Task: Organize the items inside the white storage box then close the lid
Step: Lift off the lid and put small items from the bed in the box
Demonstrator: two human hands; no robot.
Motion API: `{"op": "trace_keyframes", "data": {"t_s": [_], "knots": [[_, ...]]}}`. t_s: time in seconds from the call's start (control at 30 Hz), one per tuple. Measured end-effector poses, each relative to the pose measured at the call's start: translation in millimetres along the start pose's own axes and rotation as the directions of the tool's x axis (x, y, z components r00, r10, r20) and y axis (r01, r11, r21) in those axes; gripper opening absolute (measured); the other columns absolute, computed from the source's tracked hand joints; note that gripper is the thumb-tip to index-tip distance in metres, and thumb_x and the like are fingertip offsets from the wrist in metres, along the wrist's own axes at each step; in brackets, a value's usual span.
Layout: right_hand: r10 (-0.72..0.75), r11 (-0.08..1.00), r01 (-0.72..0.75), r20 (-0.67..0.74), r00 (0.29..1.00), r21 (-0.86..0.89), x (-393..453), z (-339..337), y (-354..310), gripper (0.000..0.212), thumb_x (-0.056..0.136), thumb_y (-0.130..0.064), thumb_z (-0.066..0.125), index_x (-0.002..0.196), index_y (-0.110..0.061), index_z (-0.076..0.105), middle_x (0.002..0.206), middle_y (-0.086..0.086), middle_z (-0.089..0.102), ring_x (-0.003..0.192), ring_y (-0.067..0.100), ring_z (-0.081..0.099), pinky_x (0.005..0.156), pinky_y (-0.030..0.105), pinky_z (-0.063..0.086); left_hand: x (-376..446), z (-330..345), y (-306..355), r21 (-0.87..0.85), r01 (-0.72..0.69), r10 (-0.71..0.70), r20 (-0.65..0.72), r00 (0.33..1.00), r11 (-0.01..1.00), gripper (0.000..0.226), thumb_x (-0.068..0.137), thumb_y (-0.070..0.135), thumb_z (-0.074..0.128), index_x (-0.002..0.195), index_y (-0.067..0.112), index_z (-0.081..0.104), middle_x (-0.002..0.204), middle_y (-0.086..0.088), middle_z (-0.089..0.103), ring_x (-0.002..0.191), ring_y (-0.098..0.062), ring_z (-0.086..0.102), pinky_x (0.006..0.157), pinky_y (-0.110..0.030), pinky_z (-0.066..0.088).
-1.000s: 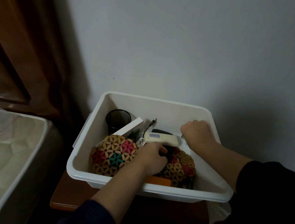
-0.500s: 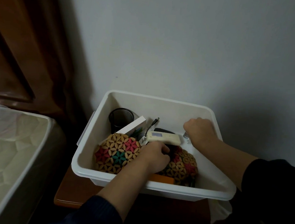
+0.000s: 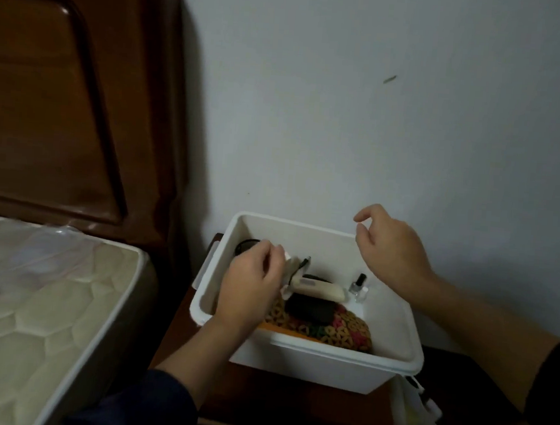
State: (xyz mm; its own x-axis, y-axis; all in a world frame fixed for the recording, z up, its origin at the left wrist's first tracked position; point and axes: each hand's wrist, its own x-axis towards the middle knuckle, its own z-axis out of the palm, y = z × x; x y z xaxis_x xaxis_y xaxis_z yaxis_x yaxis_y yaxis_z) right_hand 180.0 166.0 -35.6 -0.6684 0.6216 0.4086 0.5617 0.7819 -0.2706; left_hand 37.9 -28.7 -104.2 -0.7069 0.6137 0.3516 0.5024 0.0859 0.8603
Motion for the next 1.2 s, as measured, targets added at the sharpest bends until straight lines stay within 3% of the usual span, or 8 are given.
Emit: {"op": "trace_keyframes", "data": {"t_s": [0.2,0.47,0.6,0.77,0.87,0.97,1.1,1.2], "knots": [[-0.065,0.852,0.083,-0.052,0.997,0.517,-20.0,30.5,-140.2,0.013,0.103,-0.017,0.059,0.11,-0.027,0.059,0.064,-0.003,0.054,0.061,0.014,0.055,0.058,0.027,0.046,-55.4,-144.9,-38.0,0.135,0.235,-0.175,-0.352,0.92,0.963,0.058,0.108,0.033,0.053,0.056,0.017,0.034,0.047,0.004,0.034,0.045,-0.018,0.037,0.051,-0.041,0.031],[-0.376,0.654,0.155,0.14,0.916,0.74,-91.9,121.4,-343.5,0.014,0.101,-0.018,0.064,0.111,-0.027,0.06,0.097,-0.01,0.059,0.084,0.006,0.061,0.071,0.018,0.05,-187.5,-307.7,-116.5,0.196,0.645,-0.449,-0.57,0.688,0.739,0.054,0.108,0.042,0.048,0.061,0.017,0.036,0.05,0.003,0.041,0.051,-0.012,0.043,0.056,-0.04,0.029],[-0.509,0.698,0.112,0.38,0.772,0.708,-126.7,166.4,-404.0,0.028,0.098,-0.015,0.065,0.122,-0.025,0.059,0.111,-0.009,0.06,0.101,0.009,0.063,0.091,0.033,0.059,-222.7,-349.8,-141.4,0.256,0.721,-0.51,-0.558,0.654,0.644,0.045,0.108,0.042,0.047,0.072,0.016,0.045,0.063,0.0,0.052,0.062,-0.019,0.053,0.06,-0.04,0.037],[-0.533,0.82,0.165,0.626,0.569,0.548,-137.8,229.0,-425.6,0.048,0.1,-0.019,0.062,0.147,-0.02,0.052,0.147,0.0,0.056,0.134,0.017,0.055,0.113,0.034,0.046,-201.8,-361.8,-155.1,0.39,0.534,-0.332,-0.476,0.815,0.751,0.005,0.104,0.023,0.058,0.099,0.021,0.059,0.097,0.008,0.056,0.082,-0.005,0.055,0.076,-0.031,0.047],[-0.505,0.863,0.255,0.718,0.479,0.436,-128.4,263.2,-422.5,0.062,0.102,-0.026,0.06,0.16,-0.018,0.039,0.158,0.004,0.047,0.146,0.022,0.045,0.12,0.036,0.038,-163.7,-355.3,-174.8,0.476,0.444,-0.271,-0.39,0.88,0.759,0.03,0.099,0.007,0.059,0.128,0.014,0.059,0.118,0.005,0.053,0.105,-0.013,0.057,0.09,-0.023,0.044],[-0.488,0.862,0.371,0.765,0.42,0.346,-118.5,287.1,-414.2,0.061,0.103,-0.026,0.059,0.158,-0.014,0.037,0.158,0.008,0.042,0.148,0.026,0.04,0.122,0.035,0.034,-122.3,-351.5,-205.7,0.53,0.578,-0.424,-0.394,0.816,0.62,0.048,0.098,0.009,0.056,0.145,0.012,0.048,0.141,-0.007,0.049,0.129,-0.025,0.05,0.106,-0.035,0.044],[-0.535,0.758,0.59,0.782,0.32,0.278,-119.7,310.8,-398.9,0.055,0.1,-0.013,0.058,0.152,-0.015,0.04,0.158,0.006,0.04,0.148,0.028,0.036,0.124,0.039,0.028,-86.3,-356.3,-255.5,0.621,0.716,-0.635,-0.421,0.648,0.319,0.044,0.103,0.019,0.05,0.144,0.009,0.039,0.146,-0.012,0.043,0.134,-0.035,0.045,0.109,-0.043,0.043],[-0.588,0.695,0.664,0.749,0.305,0.276,-119.0,320.4,-393.9,0.056,0.098,-0.016,0.062,0.15,-0.016,0.042,0.155,0.004,0.041,0.147,0.026,0.036,0.124,0.04,0.026,-71.1,-360.6,-290.6,0.683,0.7,-0.659,-0.429,0.617,0.21,0.039,0.107,0.021,0.044,0.144,0.008,0.038,0.145,-0.013,0.043,0.133,-0.036,0.047,0.109,-0.043,0.043]]}}
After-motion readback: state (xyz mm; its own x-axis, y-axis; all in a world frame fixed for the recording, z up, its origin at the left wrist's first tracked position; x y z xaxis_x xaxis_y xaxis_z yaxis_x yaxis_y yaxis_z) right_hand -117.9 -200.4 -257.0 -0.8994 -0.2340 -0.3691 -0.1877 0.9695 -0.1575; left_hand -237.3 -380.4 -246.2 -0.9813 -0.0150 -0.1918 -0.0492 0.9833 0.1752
